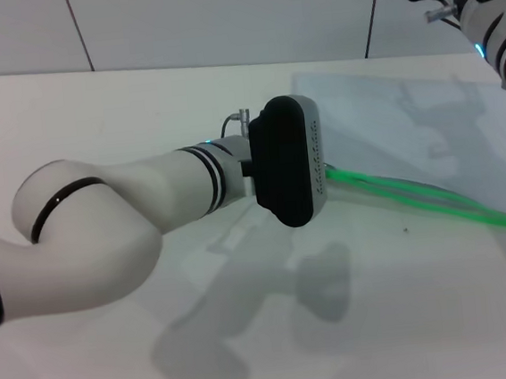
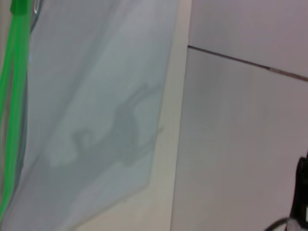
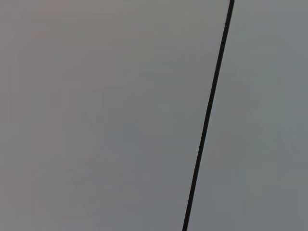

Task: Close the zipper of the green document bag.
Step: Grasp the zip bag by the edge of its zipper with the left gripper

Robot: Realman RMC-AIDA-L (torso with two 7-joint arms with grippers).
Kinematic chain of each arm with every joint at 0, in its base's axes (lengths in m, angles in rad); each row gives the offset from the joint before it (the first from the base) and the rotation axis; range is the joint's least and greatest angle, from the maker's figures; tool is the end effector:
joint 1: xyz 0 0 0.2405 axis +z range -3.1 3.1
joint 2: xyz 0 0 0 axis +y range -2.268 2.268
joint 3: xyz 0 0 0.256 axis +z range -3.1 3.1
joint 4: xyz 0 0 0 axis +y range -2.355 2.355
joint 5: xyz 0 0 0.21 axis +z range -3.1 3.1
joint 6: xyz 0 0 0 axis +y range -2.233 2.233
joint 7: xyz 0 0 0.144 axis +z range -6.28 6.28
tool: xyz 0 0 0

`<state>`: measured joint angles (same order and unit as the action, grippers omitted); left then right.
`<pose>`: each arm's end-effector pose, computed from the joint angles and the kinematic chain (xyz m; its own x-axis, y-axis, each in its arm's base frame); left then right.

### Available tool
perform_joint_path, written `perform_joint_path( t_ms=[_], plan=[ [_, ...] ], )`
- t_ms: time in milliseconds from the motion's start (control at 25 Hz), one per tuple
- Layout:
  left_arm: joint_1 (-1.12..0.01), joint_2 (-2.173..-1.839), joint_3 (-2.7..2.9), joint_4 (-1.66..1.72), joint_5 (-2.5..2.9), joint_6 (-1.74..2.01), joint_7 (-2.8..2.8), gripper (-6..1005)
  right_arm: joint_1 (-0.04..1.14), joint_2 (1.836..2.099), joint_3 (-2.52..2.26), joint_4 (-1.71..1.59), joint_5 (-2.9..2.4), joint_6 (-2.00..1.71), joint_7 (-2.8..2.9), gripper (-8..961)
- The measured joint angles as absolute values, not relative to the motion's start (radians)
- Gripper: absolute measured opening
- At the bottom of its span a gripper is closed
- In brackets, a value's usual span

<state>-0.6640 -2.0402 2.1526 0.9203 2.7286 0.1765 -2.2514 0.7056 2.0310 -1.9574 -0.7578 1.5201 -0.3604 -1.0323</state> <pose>-0.1538 0.3954 -0.1179 0.8664 -0.3430 -0.3629 -0.4988 -0.6293 -0.5960 0.1738 0.4637 -0.0222 0.8488 -0.1207 -0.5148 -0.5287 -0.1908 -0.8271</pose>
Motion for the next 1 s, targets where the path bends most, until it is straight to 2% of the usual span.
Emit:
perform_joint_path(
  t_ms=[680, 1000],
  plan=[
    [-0.686, -2.041, 2.167, 0.881, 2.709, 0.158, -2.256, 821, 0.709, 2.031, -1.957, -0.758, 1.52, -0.36, -1.032, 851],
    [-0.689, -2.042, 2.168, 0.872, 2.701, 0.139, -2.257, 701, 0.71, 2.033, -1.957, -0.758, 1.521, -0.36, -1.032, 848]
  ],
)
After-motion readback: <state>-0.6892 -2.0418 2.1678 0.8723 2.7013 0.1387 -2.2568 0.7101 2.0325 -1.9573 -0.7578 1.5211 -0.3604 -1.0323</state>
